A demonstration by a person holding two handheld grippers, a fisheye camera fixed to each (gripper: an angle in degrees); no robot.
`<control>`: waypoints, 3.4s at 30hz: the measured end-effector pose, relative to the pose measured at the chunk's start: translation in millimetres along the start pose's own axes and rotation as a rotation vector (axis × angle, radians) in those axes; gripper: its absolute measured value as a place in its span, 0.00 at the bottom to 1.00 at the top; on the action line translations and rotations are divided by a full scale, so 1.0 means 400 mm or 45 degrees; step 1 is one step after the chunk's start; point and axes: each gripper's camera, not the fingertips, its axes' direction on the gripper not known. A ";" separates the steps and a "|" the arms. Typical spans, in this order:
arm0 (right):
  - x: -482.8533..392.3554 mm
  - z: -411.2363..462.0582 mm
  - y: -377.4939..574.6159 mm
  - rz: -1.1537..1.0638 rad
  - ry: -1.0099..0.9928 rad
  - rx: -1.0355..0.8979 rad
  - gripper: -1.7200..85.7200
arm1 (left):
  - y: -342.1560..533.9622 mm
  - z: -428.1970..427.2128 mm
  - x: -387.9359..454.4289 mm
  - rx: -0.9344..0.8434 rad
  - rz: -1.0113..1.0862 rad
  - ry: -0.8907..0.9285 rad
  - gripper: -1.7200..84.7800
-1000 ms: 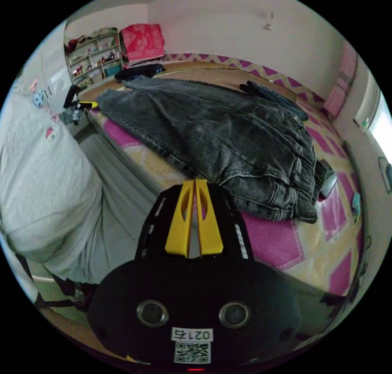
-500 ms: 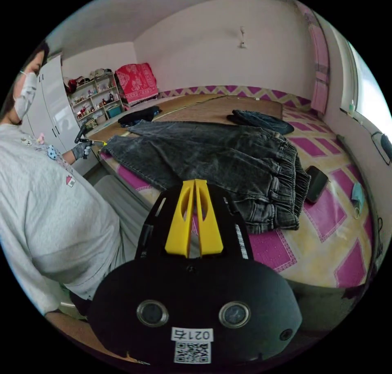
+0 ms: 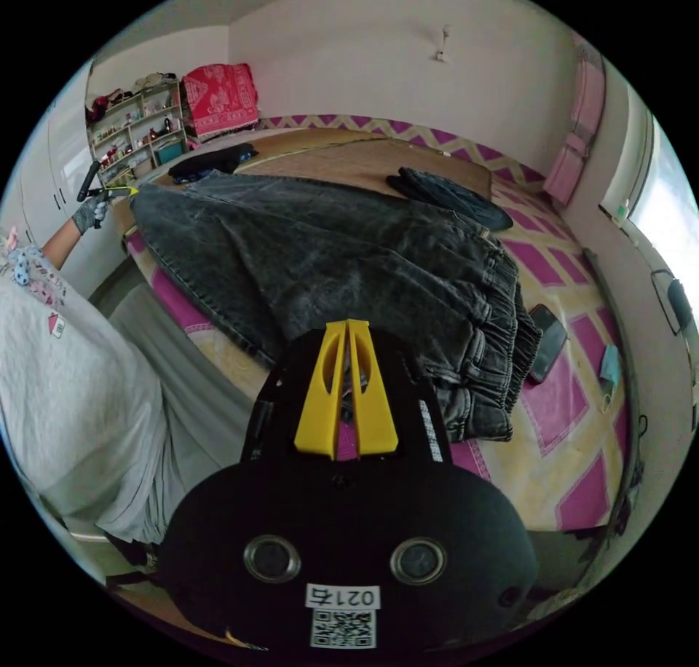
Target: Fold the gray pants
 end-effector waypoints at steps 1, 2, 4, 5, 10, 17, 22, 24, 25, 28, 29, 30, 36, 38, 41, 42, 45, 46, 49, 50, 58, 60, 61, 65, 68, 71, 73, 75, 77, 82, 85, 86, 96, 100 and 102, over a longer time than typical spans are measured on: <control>0.001 0.027 0.001 0.015 0.008 -0.073 0.01 | 0.018 0.052 -0.014 -0.123 -0.017 0.013 0.01; 0.001 0.040 0.004 0.018 0.018 -0.110 0.01 | 0.042 0.086 -0.028 -0.178 -0.049 0.055 0.01; -0.010 0.060 0.024 0.021 0.050 -0.111 0.01 | 0.067 0.068 -0.050 -0.074 -0.108 0.142 0.01; -0.011 0.061 0.029 0.036 0.051 -0.100 0.01 | 0.078 0.058 -0.061 -0.064 -0.148 0.177 0.01; -0.013 0.061 0.033 0.173 0.002 -0.162 0.01 | 0.127 -0.038 -0.060 0.153 -0.214 0.284 0.01; -0.007 0.062 0.033 0.222 -0.101 -0.307 0.01 | 0.100 -0.153 0.090 0.209 0.018 0.231 0.01; -0.031 0.024 0.025 0.179 0.109 -0.266 0.01 | 0.085 -0.194 0.134 0.276 -0.043 -0.005 0.01; 0.023 -0.031 0.046 0.362 0.098 -0.066 0.01 | 0.091 -0.220 0.118 0.343 -0.147 -0.153 0.01; 0.060 -0.055 0.068 0.464 0.077 0.031 0.01 | 0.096 -0.229 0.096 0.355 -0.210 -0.201 0.01; 0.105 -0.029 0.106 0.508 0.163 -0.038 0.01 | 0.127 -0.209 0.027 0.294 -0.330 -0.143 0.01; 0.110 -0.012 0.116 0.511 0.191 -0.089 0.01 | 0.144 -0.194 0.011 0.258 -0.337 -0.088 0.01; 0.115 0.017 0.139 0.499 0.184 -0.127 0.01 | 0.152 -0.188 0.010 0.241 -0.327 -0.059 0.01; 0.094 0.030 0.197 0.542 0.207 -0.028 0.01 | 0.206 -0.171 0.096 0.173 -0.115 0.022 0.01; 0.081 0.036 0.200 0.505 0.247 -0.042 0.01 | 0.223 -0.164 0.102 0.169 -0.148 0.023 0.01; 0.070 0.043 0.208 0.480 0.294 -0.062 0.01 | 0.248 -0.146 0.074 0.145 -0.253 -0.026 0.02; 0.069 0.045 0.214 0.494 0.305 -0.061 0.01 | 0.253 -0.141 0.067 0.137 -0.273 -0.023 0.02; 0.066 0.053 0.230 0.514 0.348 -0.058 0.01 | 0.269 -0.115 0.038 0.099 -0.298 -0.006 0.06; 0.065 0.057 0.236 0.515 0.374 -0.064 0.01 | 0.271 -0.096 0.033 0.053 -0.279 0.000 0.07; 0.083 0.061 0.253 0.565 0.369 -0.071 0.01 | 0.281 -0.083 0.026 0.041 -0.228 -0.057 0.09; 0.088 0.061 0.258 0.572 0.361 -0.069 0.01 | 0.283 -0.086 0.020 0.039 -0.227 -0.054 0.09; 0.204 -0.030 0.403 0.902 0.148 0.218 0.03 | 0.305 -0.159 -0.030 0.158 -0.259 0.014 0.05; 0.229 -0.081 0.468 1.047 0.101 0.349 0.06 | 0.321 -0.205 -0.035 0.220 -0.288 0.085 0.03; 0.244 -0.097 0.511 1.126 0.055 0.395 0.09 | 0.335 -0.230 -0.040 0.235 -0.325 0.127 0.03; 0.290 -0.061 0.622 1.322 -0.165 0.397 0.13 | 0.394 -0.267 -0.063 0.257 -0.489 0.308 0.08; 0.325 0.000 0.688 1.460 -0.396 0.433 0.14 | 0.446 -0.286 -0.101 0.332 -0.669 0.383 0.10; 0.353 0.026 0.708 1.526 -0.426 0.463 0.14 | 0.503 -0.330 -0.157 0.447 -0.867 0.290 0.11; 0.375 0.038 0.701 1.546 -0.404 0.441 0.14 | 0.530 -0.343 -0.189 0.471 -0.958 0.281 0.11; 0.388 0.050 0.691 1.551 -0.384 0.412 0.15 | 0.536 -0.329 -0.206 0.424 -0.983 0.337 0.11; 0.397 0.062 0.681 1.562 -0.377 0.391 0.14 | 0.518 -0.287 -0.189 0.315 -0.930 0.405 0.11; 0.398 0.106 0.672 1.566 -0.489 0.318 0.14 | 0.493 -0.216 -0.176 0.285 -0.984 0.575 0.11; 0.404 0.123 0.667 1.555 -0.497 0.315 0.13 | 0.470 -0.182 -0.190 0.289 -1.035 0.611 0.11; 0.410 0.126 0.666 1.556 -0.499 0.315 0.13 | 0.459 -0.165 -0.196 0.285 -1.060 0.620 0.11; 0.496 0.188 0.657 1.622 -0.592 0.357 0.12 | 0.357 -0.071 -0.247 0.264 -1.183 0.560 0.12; 0.514 0.211 0.648 1.629 -0.610 0.374 0.11 | 0.294 -0.032 -0.241 0.254 -1.157 0.550 0.11; 0.518 0.219 0.635 1.617 -0.594 0.365 0.10 | 0.275 -0.014 -0.241 0.254 -1.187 0.559 0.09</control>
